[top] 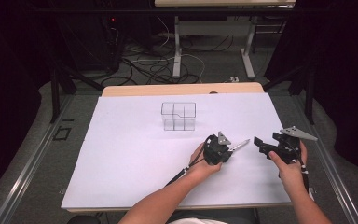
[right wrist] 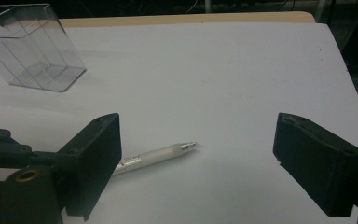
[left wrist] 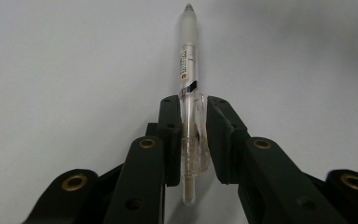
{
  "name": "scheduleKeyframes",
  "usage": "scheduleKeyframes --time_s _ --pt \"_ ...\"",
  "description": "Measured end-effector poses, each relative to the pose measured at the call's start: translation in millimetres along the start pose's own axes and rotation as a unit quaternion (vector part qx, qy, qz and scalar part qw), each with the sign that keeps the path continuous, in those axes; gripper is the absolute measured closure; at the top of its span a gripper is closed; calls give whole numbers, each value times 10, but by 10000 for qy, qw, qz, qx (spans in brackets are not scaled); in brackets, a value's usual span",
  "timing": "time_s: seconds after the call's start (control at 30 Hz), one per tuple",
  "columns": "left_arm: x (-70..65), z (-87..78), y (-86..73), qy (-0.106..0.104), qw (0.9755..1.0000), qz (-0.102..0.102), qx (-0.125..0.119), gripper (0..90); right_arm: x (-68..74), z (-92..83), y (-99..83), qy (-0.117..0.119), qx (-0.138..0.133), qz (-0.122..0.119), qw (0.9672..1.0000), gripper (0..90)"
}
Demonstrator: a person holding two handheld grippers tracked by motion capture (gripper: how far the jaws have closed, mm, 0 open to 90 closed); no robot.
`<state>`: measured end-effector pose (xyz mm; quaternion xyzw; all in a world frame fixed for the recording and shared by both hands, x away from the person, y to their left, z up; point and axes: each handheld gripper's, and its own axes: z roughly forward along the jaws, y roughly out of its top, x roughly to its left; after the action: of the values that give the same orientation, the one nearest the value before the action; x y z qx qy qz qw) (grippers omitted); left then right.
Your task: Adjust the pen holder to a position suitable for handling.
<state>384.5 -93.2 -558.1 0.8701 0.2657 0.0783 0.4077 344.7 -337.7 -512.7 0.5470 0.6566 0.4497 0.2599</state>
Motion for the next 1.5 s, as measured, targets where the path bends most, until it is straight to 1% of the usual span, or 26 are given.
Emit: scheduleKeyframes --time_s 0.07,0.2,0.23,0.27,0.33,0.37,0.4,0.43,0.47,0.53,0.6,0.63,0.67,0.7,0.77,0.83,0.9,1.0,1.03,1.1,1.23,1.27,1.33,1.37,1.4,1.5 --pt "16 -21 6 -15 10000 -50 -51 763 18 3 6 61 41 69 9999 148" --pt "35 -68 16 -40 9999 -112 -117 763 36 9 13 88 141 -5 9999 148" --pt "38 -78 19 -51 9998 -139 -154 764 53 6 15 85 186 49 9998 148" --pt "43 -96 24 -50 9998 -129 -158 763 48 6 19 80 182 -29 9998 148" --pt "51 -128 32 -55 9996 -162 -220 763 57 7 25 67 201 -59 9998 148" --pt "57 -141 36 -47 9994 -166 -291 763 68 6 25 83 201 -18 9998 148" --pt "60 -164 40 -54 9994 -203 -271 764 76 10 27 95 182 3 9998 146" --pt "67 -178 41 -62 9991 -227 -354 763 84 13 28 95 161 43 9998 144" --pt "82 -206 47 -61 9992 -214 -342 763 93 23 27 70 97 103 9999 144" --pt "98 -246 52 -44 9987 -267 -442 763 107 28 33 143 86 259 9995 134" --pt "129 -299 60 -31 9985 -254 -475 763 127 29 42 213 100 376 9990 91" --pt "138 -322 60 -16 9981 -284 -538 763 156 34 43 313 91 542 9980 67" --pt "156 -350 62 4 9982 -259 -548 764 161 36 50 349 101 536 9979 49" --pt "163 -373 62 5 9980 -293 -569 763 171 42 56 415 91 566 9975 45" --pt "189 -428 59 27 9980 -280 -570 763 211 46 67 486 93 650 9967 45" --pt "205 -481 56 36 9976 -329 -616 763 236 53 76 533 108 603 9967 46" --pt "230 -538 54 69 9972 -306 -678 763 265 61 84 591 102 597 9964 81" --pt "261 -633 40 90 9969 -348 -699 763 296 80 94 620 160 559 9964 142" --pt "277 -663 35 111 9967 -323 -741 764 307 88 96 659 163 572 9960 150" --pt "303 -729 15 127 9963 -347 -778 763 333 109 106 721 196 603 9954 158" --pt "362 -851 -22 160 9959 -410 -791 763 390 143 123 806 217 508 9952 210" --pt "379 -882 -30 183 9958 -373 -817 763 415 155 128 804 256 560 9949 216" --pt "399 -946 -51 184 9954 -405 -844 763 455 177 141 885 333 639 9935 240" --pt "410 -984 -61 168 9954 -422 -838 763 484 190 147 940 377 736 9921 248" --pt "412 -1012 -74 186 9948 -471 -881 763 504 204 154 1026 386 797 9908 259" --pt "446 -1100 -110 204 9945 -448 -923 763 593 240 179 1172 472 1042 9865 295"
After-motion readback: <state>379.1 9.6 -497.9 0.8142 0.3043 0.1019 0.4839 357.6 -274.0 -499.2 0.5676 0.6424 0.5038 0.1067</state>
